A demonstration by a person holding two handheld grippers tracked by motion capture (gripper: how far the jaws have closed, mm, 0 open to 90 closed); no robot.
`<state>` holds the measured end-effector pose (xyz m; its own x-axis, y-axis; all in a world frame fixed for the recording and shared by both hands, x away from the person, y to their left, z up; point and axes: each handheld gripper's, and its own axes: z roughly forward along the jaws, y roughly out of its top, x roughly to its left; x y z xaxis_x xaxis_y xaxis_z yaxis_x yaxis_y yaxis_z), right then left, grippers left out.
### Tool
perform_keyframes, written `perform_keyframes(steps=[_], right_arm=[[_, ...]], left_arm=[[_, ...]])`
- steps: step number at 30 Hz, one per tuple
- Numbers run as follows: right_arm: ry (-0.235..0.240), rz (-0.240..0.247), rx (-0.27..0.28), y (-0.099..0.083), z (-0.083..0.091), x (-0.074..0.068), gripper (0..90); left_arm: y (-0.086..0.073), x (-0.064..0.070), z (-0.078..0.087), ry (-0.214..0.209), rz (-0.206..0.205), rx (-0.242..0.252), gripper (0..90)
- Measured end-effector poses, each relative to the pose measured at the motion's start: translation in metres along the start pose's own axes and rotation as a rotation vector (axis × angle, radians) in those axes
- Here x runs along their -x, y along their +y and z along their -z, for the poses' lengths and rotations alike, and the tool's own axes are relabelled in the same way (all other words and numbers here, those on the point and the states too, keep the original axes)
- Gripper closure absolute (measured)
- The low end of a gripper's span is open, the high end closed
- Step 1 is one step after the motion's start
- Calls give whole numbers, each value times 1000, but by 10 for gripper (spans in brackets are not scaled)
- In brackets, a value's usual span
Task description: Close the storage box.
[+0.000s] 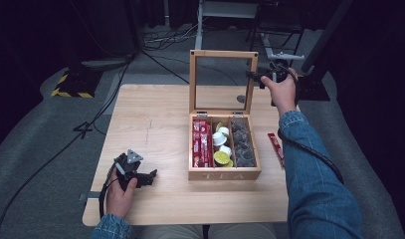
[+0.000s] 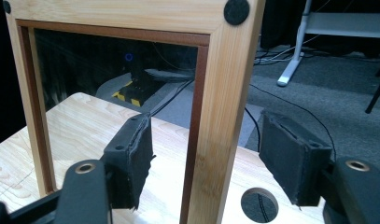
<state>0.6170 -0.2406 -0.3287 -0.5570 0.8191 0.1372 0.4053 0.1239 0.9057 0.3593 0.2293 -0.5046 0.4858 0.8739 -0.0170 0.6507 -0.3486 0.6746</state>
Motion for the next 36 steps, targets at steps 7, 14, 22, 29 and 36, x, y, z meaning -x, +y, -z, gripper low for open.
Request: perform_keyframes(steps=[7, 14, 22, 29, 36], right_arm=[[15, -13, -3, -3, -7, 3, 360], [42, -23, -5, -6, -12, 1, 373], [55, -36, -2, -8, -13, -4, 393], [65, -9, -25, -3, 6, -13, 406], [74, 33, -26, -4, 25, -23, 410]], left_arm=[[0, 0, 0, -1, 2, 1, 64], [0, 0, 0, 0, 1, 0, 63], [1, 0, -1, -2, 2, -2, 48], [1, 1, -2, -5, 3, -3, 40], [2, 1, -2, -7, 1, -10, 29]])
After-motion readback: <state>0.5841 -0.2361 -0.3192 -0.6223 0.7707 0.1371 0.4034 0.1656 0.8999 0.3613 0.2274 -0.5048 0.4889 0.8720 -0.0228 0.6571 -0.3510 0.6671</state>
